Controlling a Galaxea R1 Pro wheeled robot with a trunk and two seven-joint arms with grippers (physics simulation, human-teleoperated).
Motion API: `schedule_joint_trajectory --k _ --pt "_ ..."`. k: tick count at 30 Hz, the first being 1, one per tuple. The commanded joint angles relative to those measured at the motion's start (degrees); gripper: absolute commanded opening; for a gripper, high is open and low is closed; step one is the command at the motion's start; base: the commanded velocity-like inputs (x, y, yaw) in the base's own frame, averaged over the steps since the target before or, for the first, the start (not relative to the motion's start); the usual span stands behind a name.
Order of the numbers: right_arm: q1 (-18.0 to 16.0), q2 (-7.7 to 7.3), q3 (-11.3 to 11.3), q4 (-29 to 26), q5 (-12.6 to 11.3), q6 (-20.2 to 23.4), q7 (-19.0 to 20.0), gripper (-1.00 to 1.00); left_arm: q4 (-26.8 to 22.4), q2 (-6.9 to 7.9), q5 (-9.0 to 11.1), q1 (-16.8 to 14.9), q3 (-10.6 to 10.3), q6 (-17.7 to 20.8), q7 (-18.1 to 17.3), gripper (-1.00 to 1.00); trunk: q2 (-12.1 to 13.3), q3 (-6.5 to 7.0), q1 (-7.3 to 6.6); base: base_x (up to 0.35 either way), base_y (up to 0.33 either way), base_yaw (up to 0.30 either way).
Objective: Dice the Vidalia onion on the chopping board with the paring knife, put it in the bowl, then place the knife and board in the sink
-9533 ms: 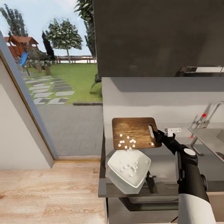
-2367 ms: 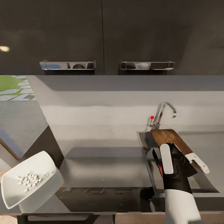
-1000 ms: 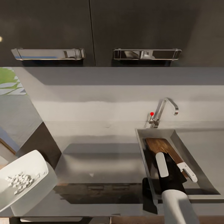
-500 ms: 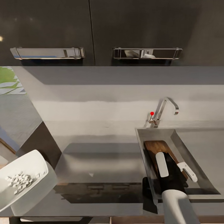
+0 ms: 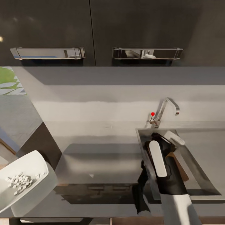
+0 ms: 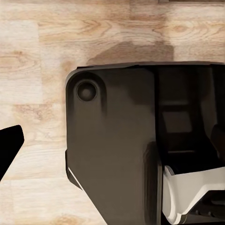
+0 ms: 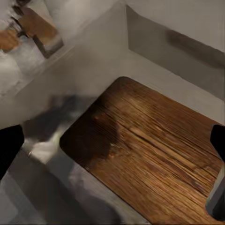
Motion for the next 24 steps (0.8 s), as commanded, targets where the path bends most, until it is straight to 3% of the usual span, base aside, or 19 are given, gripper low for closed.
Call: schedule_joint_trajectory --k 1,4,5,8,10,11,15,16,20,24 --pt "0.0 0.0 0.9 -0.7 -0.2 1.9 2.9 1.0 0.0 0.02 0.3 0.0 -0.1 -0.1 0.0 1.0 -0.1 -0.08 0.02 0.0 0.0 0.0" --pt "0.5 -1.92 2.3 -3.0 0.1 4.1 11.9 1.0 0.0 0.02 0.3 0.0 -0.1 -0.1 0.0 1.0 -0.1 -0.08 0.02 0.0 0.0 0.0" --pt "1.3 -3.27 3.4 -3.8 0.2 4.5 15.8 1.0 0.0 0.02 0.3 0.0 -0.1 -0.1 0.0 1.0 -0.1 -0.08 0.02 0.0 0.0 0.0" --pt "3.5 -6.89 8.1 -4.9 0.3 4.0 21.2 1.0 0.0 0.02 0.3 0.0 -0.1 -0.1 0.0 1.0 -0.1 -0.08 0.02 0.0 0.0 0.0" --pt "5.1 -10.14 11.4 -5.3 0.5 1.1 22.6 1.0 -0.1 0.02 0.3 0.0 -0.1 -0.1 0.0 1.0 -0.1 -0.08 0.02 0.0 0.0 0.0" --pt "6.2 -12.43 14.0 -5.4 0.6 -2.9 22.9 1.0 -0.1 0.02 0.3 0.0 -0.1 -0.1 0.1 1.0 -0.1 -0.08 0.02 0.0 0.0 0.0" --pt "10.3 -18.01 21.1 -5.6 1.5 -13.2 22.5 1.0 -0.1 0.08 0.3 0.0 0.0 -0.1 0.1 1.0 -0.1 -0.08 0.02 -0.004 0.0 0.0" --pt "11.3 -18.92 21.8 -5.6 1.7 -15.2 22.4 1.0 -0.1 0.19 0.3 0.0 0.0 -0.1 0.1 1.0 -0.1 -0.08 0.02 -0.061 0.0 0.0" --pt "14.0 -20.62 23.1 -5.6 2.1 -21.6 21.8 1.0 -0.1 0.52 0.3 0.0 0.0 -0.1 0.1 1.0 -0.1 -0.08 0.02 -0.206 0.0 0.0" --pt "14.4 -20.91 23.8 -5.6 2.9 -22.7 21.6 1.0 -0.1 0.6 0.3 0.0 0.0 -0.1 0.1 1.0 -0.1 -0.08 0.02 -0.312 0.0 0.0"
